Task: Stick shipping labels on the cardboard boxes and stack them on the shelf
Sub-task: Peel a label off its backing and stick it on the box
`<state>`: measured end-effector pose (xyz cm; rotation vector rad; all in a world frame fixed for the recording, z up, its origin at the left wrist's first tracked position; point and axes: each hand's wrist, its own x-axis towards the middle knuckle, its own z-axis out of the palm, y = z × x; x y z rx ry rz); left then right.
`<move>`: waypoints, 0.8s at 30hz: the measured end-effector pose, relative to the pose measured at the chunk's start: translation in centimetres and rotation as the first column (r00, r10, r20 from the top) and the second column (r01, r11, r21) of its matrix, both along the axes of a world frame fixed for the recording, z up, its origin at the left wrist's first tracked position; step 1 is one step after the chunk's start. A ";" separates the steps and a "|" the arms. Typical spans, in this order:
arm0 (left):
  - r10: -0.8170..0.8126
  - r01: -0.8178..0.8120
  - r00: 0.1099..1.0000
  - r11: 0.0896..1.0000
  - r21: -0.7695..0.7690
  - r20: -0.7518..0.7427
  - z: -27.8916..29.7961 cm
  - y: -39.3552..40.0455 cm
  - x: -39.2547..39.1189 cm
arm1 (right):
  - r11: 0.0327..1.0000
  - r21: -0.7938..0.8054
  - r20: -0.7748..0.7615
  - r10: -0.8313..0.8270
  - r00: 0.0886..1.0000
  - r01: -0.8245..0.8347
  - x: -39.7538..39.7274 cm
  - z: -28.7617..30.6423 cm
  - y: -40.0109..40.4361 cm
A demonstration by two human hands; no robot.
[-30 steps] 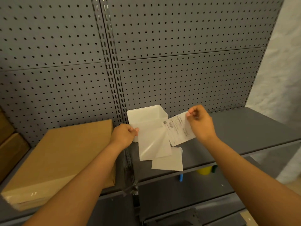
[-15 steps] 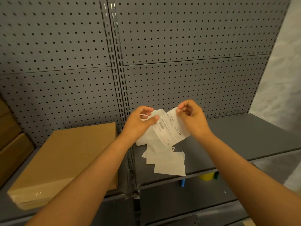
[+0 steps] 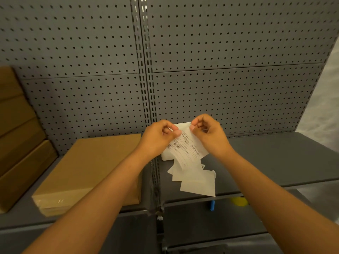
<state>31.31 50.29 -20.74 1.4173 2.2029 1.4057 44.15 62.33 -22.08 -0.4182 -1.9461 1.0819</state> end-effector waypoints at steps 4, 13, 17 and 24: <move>0.032 -0.033 0.998 0.999 -0.007 -0.063 -0.3 -1.0 -0.2 | 0.999 0.002 0.012 0.032 0.999 -0.032 -0.6 -0.2 -0.7; 0.089 -0.102 0.987 0.990 -0.099 -0.131 -0.7 -3.1 -1.4 | 0.998 -0.052 0.167 0.050 0.985 -0.042 -2.6 -1.0 -3.1; 0.151 -0.151 0.989 0.987 -0.049 0.001 -0.4 -4.5 -3.3 | 0.989 -0.135 0.176 -0.031 0.984 0.055 -3.6 -1.0 -3.8; 0.154 -0.180 0.935 0.982 0.054 0.319 0.3 -8.2 -7.5 | 0.959 -0.273 0.253 -0.006 0.968 0.078 -7.0 -1.7 -6.9</move>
